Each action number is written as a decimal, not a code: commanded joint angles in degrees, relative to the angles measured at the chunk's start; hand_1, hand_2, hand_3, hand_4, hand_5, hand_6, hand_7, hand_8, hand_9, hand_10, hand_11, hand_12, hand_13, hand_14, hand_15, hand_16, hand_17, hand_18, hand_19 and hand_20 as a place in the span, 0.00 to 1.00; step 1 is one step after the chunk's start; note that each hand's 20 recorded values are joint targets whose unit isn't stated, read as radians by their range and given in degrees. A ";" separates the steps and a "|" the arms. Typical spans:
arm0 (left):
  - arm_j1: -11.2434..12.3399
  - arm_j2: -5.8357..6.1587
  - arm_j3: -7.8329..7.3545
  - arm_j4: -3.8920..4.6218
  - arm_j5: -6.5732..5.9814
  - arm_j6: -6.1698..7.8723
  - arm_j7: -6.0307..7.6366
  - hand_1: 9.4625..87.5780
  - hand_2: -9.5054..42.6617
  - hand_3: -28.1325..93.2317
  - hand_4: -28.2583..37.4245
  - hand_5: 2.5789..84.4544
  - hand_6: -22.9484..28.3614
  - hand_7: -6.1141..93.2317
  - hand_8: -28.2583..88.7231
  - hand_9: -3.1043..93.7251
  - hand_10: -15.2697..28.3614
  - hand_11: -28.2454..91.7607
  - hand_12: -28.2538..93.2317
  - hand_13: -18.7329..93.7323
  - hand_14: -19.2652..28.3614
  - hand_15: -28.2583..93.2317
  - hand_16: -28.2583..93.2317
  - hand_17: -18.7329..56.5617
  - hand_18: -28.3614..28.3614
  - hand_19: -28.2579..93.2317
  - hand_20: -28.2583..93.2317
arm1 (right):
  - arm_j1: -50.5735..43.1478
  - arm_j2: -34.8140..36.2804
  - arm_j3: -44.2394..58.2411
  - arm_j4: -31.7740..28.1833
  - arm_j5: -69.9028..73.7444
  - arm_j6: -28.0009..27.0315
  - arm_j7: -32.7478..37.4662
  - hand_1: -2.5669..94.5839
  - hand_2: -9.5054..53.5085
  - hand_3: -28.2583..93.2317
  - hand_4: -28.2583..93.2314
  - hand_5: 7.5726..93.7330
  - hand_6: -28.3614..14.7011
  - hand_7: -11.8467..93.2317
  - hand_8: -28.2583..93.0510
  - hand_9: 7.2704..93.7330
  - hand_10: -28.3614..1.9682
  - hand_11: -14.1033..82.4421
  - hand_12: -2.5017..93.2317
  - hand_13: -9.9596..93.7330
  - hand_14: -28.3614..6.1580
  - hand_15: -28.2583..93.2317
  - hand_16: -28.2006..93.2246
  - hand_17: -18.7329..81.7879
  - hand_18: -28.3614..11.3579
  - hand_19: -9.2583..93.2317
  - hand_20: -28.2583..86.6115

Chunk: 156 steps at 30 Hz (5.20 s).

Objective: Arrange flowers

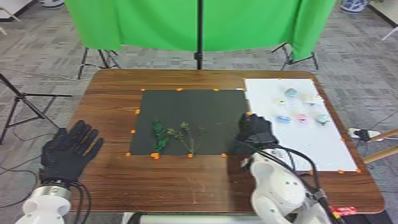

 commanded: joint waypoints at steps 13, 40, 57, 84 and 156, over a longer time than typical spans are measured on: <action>1.07 -0.27 -0.41 -0.07 -0.03 0.25 -0.01 0.34 0.38 0.84 0.00 0.56 0.62 0.28 0.14 0.44 0.70 0.49 0.32 0.44 0.74 0.66 0.15 0.17 0.78 0.59 0.36 | -5.57 1.21 3.09 -1.33 0.19 0.25 -18.90 0.72 0.00 0.82 0.00 0.82 0.62 0.48 0.39 0.94 0.61 0.29 0.54 0.85 0.66 0.62 0.70 0.60 0.08 0.95 0.65; 1.13 -0.54 -0.25 0.11 0.02 0.67 -0.08 0.33 0.38 0.84 0.00 0.56 0.62 0.28 0.14 0.45 0.70 0.49 0.33 0.44 0.75 0.66 0.15 0.17 0.78 0.59 0.36 | 0.88 4.37 1.00 1.48 -6.29 -13.95 -22.88 0.69 0.00 0.84 0.00 0.68 0.60 0.44 0.25 0.71 0.47 0.30 0.32 0.70 0.60 0.66 0.63 0.55 0.11 0.96 0.67; 1.23 -0.31 -0.02 0.14 -0.60 0.99 -0.02 0.32 0.40 0.84 0.00 0.56 0.62 0.28 0.14 0.45 0.70 0.49 0.33 0.44 0.75 0.66 0.15 0.17 0.78 0.59 0.36 | 0.68 4.37 1.31 0.73 -4.23 -15.74 -21.25 0.63 0.00 0.85 0.00 0.64 0.62 0.37 0.16 0.67 0.42 0.38 0.23 0.69 0.56 0.68 0.61 0.54 0.10 0.96 0.66; 1.56 -0.03 0.54 -0.16 3.70 2.49 -0.21 0.32 0.42 0.85 0.00 0.55 0.61 0.28 0.14 0.40 0.68 0.50 0.33 0.43 0.74 0.67 0.15 0.17 0.78 0.59 0.36 | -2.59 3.51 2.03 -4.24 -1.82 -11.51 -14.83 0.56 0.00 0.89 0.00 0.59 0.57 0.34 0.12 0.72 0.42 0.37 0.40 0.69 0.45 0.75 0.58 0.55 0.08 0.97 0.61; -0.89 4.05 -0.04 0.07 0.82 2.12 3.03 0.29 0.45 0.85 0.00 0.48 0.61 0.29 0.13 0.40 0.69 0.49 0.32 0.43 0.75 0.66 0.15 0.17 0.78 0.59 0.36 | 21.99 -18.66 -9.58 11.64 6.29 -9.02 -32.43 0.68 0.00 0.84 0.00 0.71 0.63 0.57 0.29 0.85 0.59 0.35 0.56 0.76 0.62 0.62 0.62 0.55 0.21 0.90 0.66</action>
